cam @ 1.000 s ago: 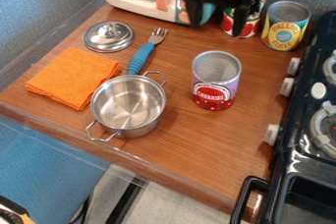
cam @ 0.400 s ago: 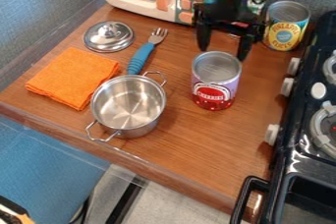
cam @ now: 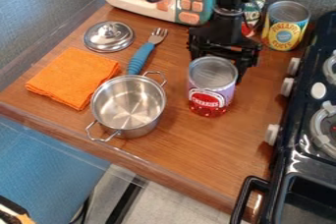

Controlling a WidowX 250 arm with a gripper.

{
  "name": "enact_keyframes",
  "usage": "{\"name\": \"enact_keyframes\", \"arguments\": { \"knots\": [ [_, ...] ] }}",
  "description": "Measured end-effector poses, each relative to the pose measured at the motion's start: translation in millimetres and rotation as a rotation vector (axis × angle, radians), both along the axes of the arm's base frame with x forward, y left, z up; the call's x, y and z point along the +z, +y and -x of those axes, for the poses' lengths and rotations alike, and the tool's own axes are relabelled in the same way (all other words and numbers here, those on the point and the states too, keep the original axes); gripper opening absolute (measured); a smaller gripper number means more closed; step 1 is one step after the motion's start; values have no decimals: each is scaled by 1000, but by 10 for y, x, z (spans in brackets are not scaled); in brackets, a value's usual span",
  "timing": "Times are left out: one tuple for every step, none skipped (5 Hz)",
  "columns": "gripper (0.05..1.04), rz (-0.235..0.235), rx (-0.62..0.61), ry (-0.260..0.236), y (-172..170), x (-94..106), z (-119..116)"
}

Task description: Move a can from top to bottom

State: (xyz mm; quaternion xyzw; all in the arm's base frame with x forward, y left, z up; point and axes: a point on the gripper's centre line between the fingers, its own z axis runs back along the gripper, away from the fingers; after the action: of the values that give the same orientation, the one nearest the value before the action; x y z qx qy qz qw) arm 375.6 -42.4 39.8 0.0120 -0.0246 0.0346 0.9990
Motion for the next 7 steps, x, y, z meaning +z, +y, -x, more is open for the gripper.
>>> {"name": "enact_keyframes", "arguments": {
  "knots": [
    [1001,-2,-7,25,18,-9,208],
    [1001,0,-13,36,35,-11,377],
    [1001,10,-23,58,9,11,566],
    [1001,35,-47,50,-87,86,709],
    [1001,45,-70,48,-142,117,817],
    [1001,23,-150,-10,-236,202,814],
    [1001,-26,-271,-136,-302,386,736]
  ]
}}
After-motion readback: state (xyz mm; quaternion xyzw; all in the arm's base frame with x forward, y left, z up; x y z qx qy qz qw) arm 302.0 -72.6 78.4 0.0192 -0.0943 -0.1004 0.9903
